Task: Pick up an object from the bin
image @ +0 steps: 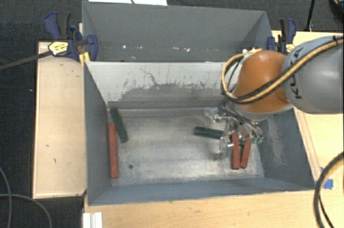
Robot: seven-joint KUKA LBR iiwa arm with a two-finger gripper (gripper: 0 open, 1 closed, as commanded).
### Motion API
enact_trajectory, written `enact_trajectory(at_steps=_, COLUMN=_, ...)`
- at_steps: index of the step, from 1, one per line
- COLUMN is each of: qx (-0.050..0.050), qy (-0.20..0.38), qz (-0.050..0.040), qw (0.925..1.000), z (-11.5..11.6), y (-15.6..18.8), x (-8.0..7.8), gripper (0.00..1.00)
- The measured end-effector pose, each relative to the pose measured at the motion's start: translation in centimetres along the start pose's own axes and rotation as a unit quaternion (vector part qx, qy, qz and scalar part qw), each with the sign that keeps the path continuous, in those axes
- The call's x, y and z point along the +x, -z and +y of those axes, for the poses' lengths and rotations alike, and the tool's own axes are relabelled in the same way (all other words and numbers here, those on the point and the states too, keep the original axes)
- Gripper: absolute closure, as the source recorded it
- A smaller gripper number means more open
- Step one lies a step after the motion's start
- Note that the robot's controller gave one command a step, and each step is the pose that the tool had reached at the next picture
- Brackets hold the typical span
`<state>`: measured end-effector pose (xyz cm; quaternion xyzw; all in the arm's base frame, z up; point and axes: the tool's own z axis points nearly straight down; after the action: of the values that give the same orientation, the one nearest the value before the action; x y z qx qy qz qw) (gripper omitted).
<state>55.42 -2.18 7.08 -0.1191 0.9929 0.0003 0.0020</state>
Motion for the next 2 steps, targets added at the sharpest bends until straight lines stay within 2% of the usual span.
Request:
enact_trajectory(at_steps=1, qx=0.000, qy=-0.001, qz=-0.0009, qw=1.0000, z=0.01, y=0.14, x=-0.09, gripper=1.00)
enact_trajectory(at_steps=2, qx=0.000, qy=-0.002, qz=0.0007, qw=1.0000, z=0.01, y=-0.01, x=0.02, gripper=0.00)
